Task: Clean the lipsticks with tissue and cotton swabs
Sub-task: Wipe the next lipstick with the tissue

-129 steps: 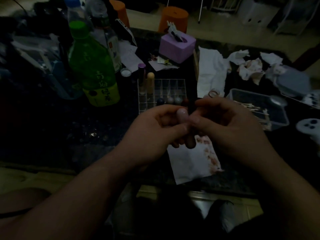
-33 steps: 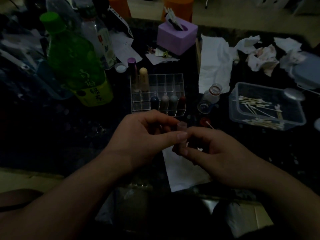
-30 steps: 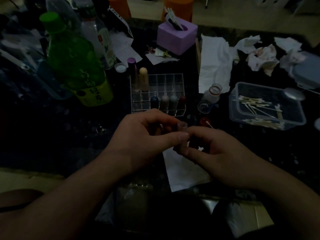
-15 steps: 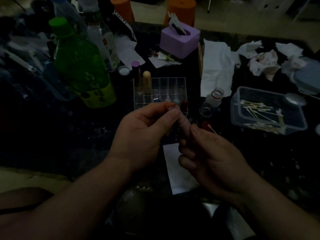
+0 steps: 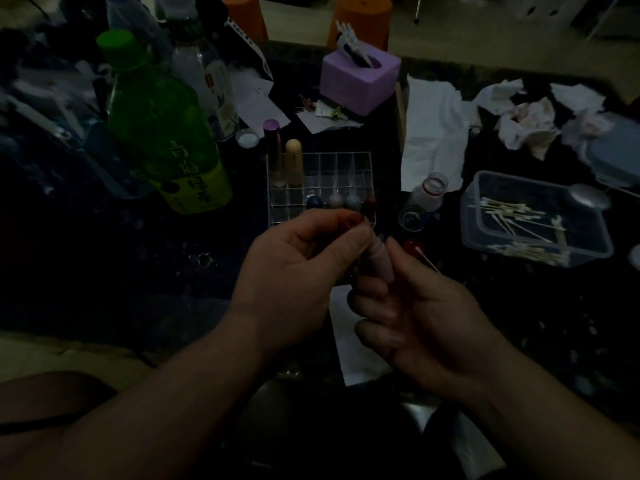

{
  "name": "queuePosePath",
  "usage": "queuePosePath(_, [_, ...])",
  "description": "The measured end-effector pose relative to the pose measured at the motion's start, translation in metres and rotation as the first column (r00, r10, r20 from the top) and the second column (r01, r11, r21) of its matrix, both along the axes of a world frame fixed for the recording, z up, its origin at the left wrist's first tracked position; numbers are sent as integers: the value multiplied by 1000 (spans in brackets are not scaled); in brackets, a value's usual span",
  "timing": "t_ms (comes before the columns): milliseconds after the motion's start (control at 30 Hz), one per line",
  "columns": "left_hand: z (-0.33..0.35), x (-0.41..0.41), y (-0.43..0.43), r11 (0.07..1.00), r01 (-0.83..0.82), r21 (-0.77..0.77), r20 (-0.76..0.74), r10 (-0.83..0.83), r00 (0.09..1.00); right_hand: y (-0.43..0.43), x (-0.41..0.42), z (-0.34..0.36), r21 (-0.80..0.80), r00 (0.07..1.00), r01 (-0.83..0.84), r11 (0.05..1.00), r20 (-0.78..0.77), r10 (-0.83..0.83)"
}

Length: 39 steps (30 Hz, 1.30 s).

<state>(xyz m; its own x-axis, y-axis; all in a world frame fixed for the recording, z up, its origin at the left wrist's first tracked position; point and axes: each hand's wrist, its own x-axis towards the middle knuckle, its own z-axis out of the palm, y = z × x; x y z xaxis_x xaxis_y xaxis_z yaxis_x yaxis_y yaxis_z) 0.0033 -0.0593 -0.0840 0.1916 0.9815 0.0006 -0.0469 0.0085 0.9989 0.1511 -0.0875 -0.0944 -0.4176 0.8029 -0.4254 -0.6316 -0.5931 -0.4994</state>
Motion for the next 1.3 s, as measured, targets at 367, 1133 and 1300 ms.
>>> queuePosePath(367, [3, 7, -4, 999, -46, -26, 75, 47, 996, -3, 4, -1, -11, 979, -30, 999, -202, 27])
queuePosePath(1133, [-5, 6, -7, 956, 165, -242, 61, -154, 986, 2, 7, 7, 175, 990, -140, 975, 31, 137])
queuePosePath(1300, [2, -5, 2, 965, 31, -261, 10, -29, 1000, 8, 19, 5, 277, 518, -303, 912, 851, -87])
